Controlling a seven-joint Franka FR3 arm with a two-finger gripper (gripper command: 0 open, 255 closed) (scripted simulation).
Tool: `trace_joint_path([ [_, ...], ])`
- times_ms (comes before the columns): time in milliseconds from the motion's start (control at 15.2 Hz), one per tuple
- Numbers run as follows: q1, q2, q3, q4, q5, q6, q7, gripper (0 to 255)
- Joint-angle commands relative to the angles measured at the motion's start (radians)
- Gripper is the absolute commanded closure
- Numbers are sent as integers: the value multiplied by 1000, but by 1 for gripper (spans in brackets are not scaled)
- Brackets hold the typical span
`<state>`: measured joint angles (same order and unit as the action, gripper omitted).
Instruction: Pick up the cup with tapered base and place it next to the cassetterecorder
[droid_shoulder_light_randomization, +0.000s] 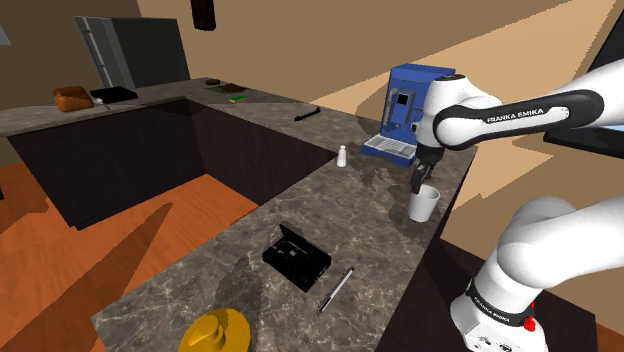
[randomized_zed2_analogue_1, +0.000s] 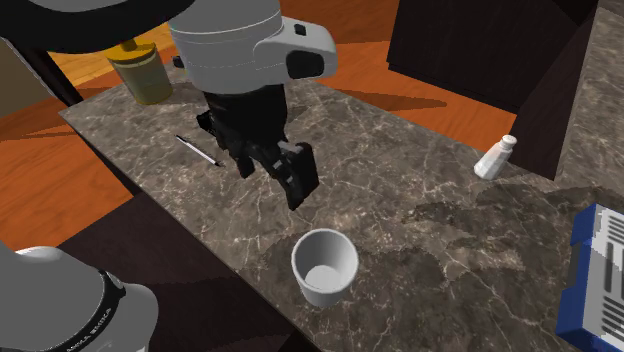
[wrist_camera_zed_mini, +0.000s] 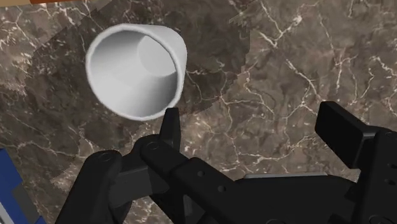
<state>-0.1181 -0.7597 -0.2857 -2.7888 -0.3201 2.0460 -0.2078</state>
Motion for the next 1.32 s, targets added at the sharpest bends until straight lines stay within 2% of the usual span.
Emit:
trace_joint_path([
  [0, -20, 46, -44, -29, -38, 89, -33, 0],
  [330, -59, 197, -155, -56, -118, 295, -114, 0],
  [792, -61, 310, -190, -86, -143, 439, -108, 0],
  [1254, -61, 321, -192, -88, -145, 451, -107, 0],
])
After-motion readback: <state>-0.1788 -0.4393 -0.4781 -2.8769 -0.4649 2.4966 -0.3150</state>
